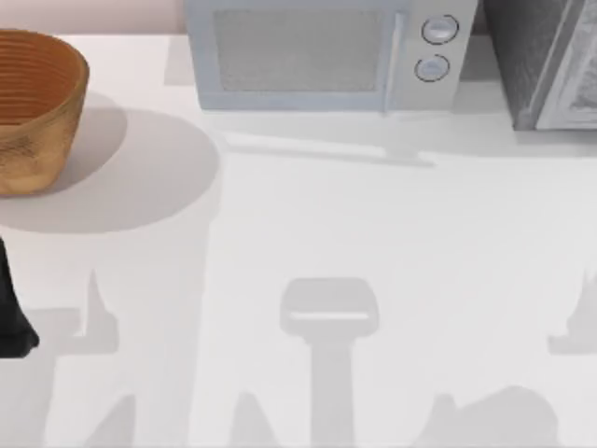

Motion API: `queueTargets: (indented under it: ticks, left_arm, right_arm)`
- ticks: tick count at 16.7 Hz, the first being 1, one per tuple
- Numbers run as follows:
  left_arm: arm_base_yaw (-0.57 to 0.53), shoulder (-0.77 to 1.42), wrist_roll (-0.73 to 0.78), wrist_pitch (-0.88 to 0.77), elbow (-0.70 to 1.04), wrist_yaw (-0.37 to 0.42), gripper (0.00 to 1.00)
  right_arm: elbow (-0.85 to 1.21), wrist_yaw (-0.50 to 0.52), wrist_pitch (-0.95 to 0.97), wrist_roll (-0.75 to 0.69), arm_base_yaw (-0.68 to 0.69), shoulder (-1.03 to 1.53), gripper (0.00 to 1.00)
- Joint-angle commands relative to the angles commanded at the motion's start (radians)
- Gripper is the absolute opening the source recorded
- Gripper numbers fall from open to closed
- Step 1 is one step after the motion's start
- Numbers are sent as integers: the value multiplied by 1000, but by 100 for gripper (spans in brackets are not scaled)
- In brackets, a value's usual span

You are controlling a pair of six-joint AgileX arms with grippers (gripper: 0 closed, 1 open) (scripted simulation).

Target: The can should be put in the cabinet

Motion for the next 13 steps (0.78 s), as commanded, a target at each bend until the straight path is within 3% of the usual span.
queueTargets:
  ticks: [5, 13]
  left_arm:
    - [0, 0, 0, 0, 0, 0, 100]
    - [0, 0, 0, 0, 0, 0, 100]
  right_arm:
    - [207, 19, -45, 1, 30, 161, 0]
    - [886, 97, -213, 4, 101, 686, 0]
